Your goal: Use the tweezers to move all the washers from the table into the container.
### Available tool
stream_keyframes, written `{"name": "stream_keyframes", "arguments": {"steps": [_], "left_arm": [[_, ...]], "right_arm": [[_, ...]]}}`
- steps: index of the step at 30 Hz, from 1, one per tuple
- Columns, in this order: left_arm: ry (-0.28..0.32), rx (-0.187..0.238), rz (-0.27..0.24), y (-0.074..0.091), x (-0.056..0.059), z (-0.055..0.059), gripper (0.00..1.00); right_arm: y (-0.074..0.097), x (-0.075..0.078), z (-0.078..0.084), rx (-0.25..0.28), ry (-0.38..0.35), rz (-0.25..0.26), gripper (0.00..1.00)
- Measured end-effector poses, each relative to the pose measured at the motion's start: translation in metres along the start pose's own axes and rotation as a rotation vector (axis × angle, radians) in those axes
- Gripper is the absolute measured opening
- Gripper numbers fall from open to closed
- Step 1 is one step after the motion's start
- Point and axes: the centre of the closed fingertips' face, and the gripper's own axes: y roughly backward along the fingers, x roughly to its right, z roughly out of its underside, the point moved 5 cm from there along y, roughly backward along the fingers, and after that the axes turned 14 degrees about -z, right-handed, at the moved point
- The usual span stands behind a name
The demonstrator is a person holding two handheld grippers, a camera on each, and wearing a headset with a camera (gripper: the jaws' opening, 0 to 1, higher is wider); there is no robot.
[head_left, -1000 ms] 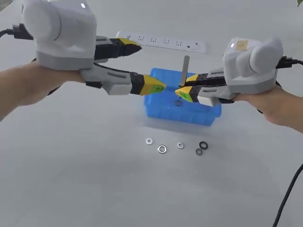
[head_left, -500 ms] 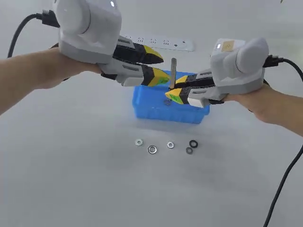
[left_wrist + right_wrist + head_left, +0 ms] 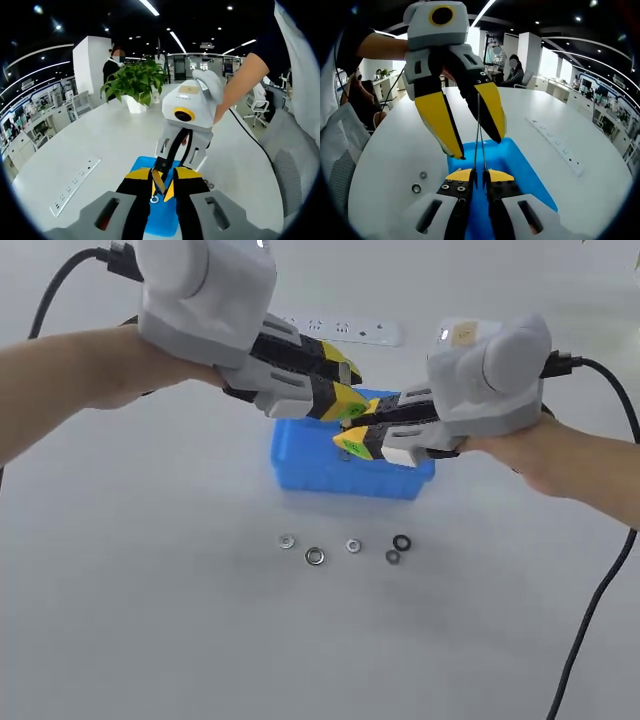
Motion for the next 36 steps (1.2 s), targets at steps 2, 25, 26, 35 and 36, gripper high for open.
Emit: {"name": "stream_keyframes", "arguments": {"steps": [2,25,26,35,36], "left_arm": [[0.007,-0.003,0.004,0.001,-0.001,0.000,0.20],[-0.145,-0.028,0.037,-0.004,0.009,-0.010,0.04],[-0.165,-0.026,0.036,-0.004,0.009,-0.011,0.04],[-0.181,-0.042,0.057,-0.002,0.008,-0.012,0.04],[-0.188,-0.041,0.056,-0.002,0.007,-0.012,0.04]], "right_arm": [[-0.001,0.000,0.000,0.004,-0.002,-0.001,0.11],[0.001,0.002,0.007,-0.005,-0.015,-0.002,0.11],[0.001,0.002,0.007,-0.005,-0.015,0.000,0.11],[-0.001,0.000,0.004,-0.010,-0.006,0.003,0.12],[-0.001,0.001,0.004,-0.006,-0.009,0.007,0.12]]}}
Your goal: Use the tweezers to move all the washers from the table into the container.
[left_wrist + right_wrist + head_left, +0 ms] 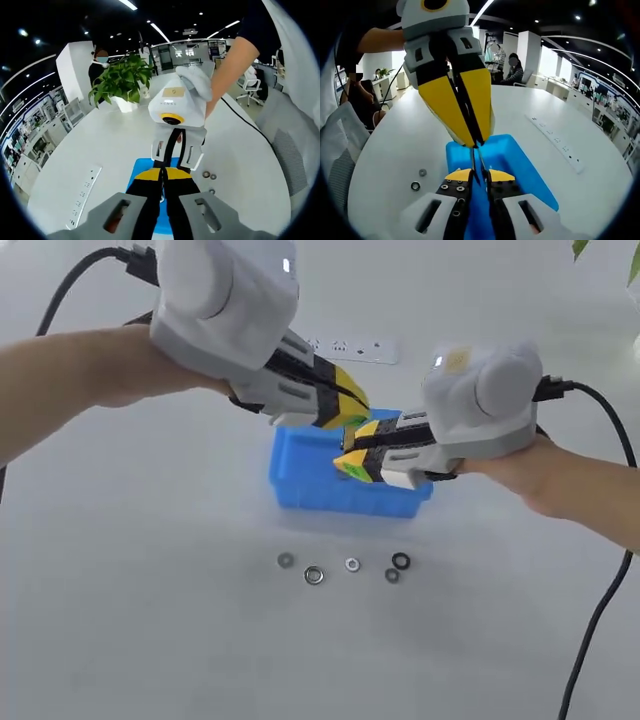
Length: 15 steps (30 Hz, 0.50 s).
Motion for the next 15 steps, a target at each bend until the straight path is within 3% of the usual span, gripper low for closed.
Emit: {"name": "stream_keyframes", "arguments": {"steps": [9,15], "left_arm": [[-0.038,-0.011,0.011,-0.0003,-0.0008,0.0045,0.04],[-0.021,-0.012,-0.013,0.0060,-0.0065,-0.0001,0.04]], "right_arm": [[0.0003,0.0032,0.0024,-0.020,-0.010,0.016,0.14],[0.0069,0.0029,-0.0007,-0.024,-0.015,0.039,0.17]]}}
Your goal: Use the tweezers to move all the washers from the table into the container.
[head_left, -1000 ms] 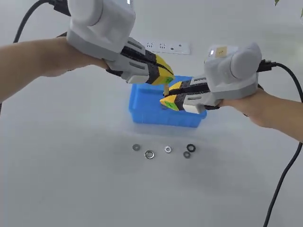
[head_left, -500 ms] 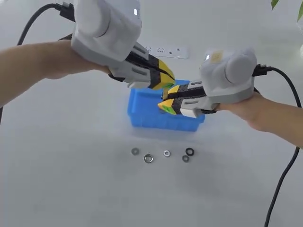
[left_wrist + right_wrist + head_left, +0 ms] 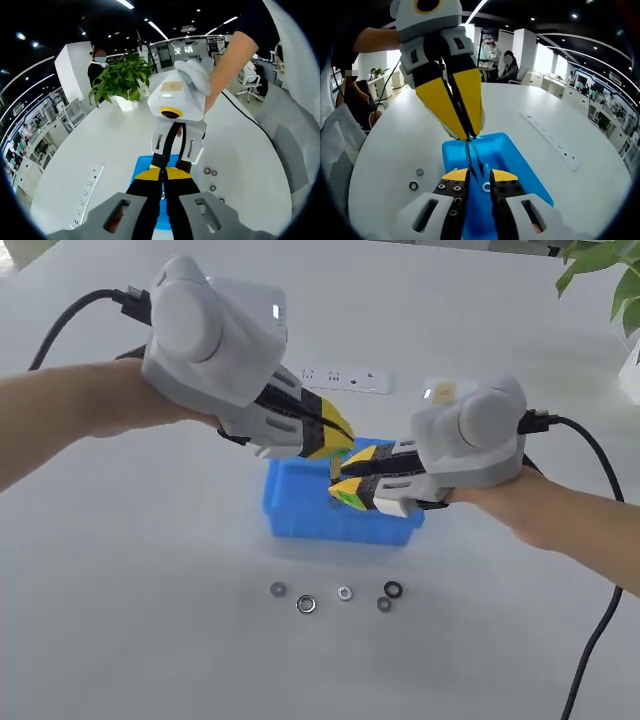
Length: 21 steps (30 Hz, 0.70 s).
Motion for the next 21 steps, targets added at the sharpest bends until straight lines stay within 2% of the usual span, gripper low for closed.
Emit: {"name": "stream_keyframes", "arguments": {"steps": [9,13,21], "left_arm": [[-0.049,-0.016,-0.019,0.008,-0.002,-0.007,0.04],[-0.050,-0.020,-0.034,0.012,-0.004,-0.011,0.04],[-0.055,-0.019,-0.046,0.029,0.006,-0.020,0.04]], "right_arm": [[0.008,-0.004,-0.005,0.005,-0.006,0.022,0.22],[0.016,-0.007,-0.008,0.010,0.011,0.037,0.26],[0.035,-0.022,-0.004,0.035,-0.013,0.067,0.32]]}}
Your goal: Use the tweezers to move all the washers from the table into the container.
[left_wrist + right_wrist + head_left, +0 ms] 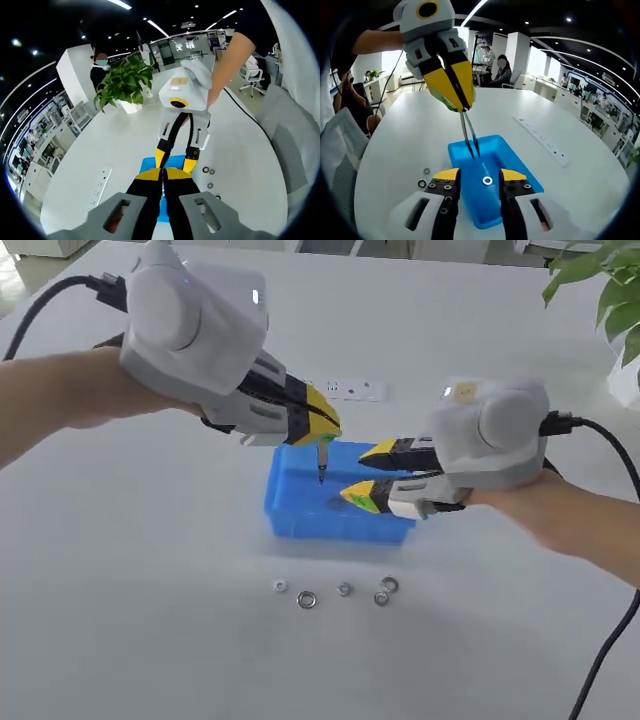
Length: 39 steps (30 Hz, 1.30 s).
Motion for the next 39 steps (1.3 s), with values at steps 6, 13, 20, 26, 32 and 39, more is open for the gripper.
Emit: {"name": "stream_keyframes", "arguments": {"steps": [6,13,20,26,32,39], "left_arm": [[0.024,0.031,-0.016,0.015,0.015,-0.008,0.04],[0.035,0.030,-0.018,0.027,0.029,-0.010,0.04],[0.059,0.049,-0.014,0.035,0.051,-0.018,0.04],[0.054,0.032,0.017,0.039,0.073,-0.017,0.04],[0.070,0.007,0.031,0.040,0.086,-0.010,0.04],[0.086,-0.018,0.037,0.039,0.098,0.002,0.04]], "right_arm": [[0.013,-0.022,0.005,0.015,0.011,0.011,0.38],[0.023,-0.056,0.017,-0.021,0.061,0.012,0.45],[0.028,-0.082,0.030,-0.052,0.087,-0.022,0.52],[0.033,-0.094,0.040,-0.068,0.063,-0.016,0.57],[0.041,-0.106,0.047,-0.016,0.009,-0.014,0.60],[0.045,-0.122,0.053,0.043,-0.050,-0.055,0.66]]}}
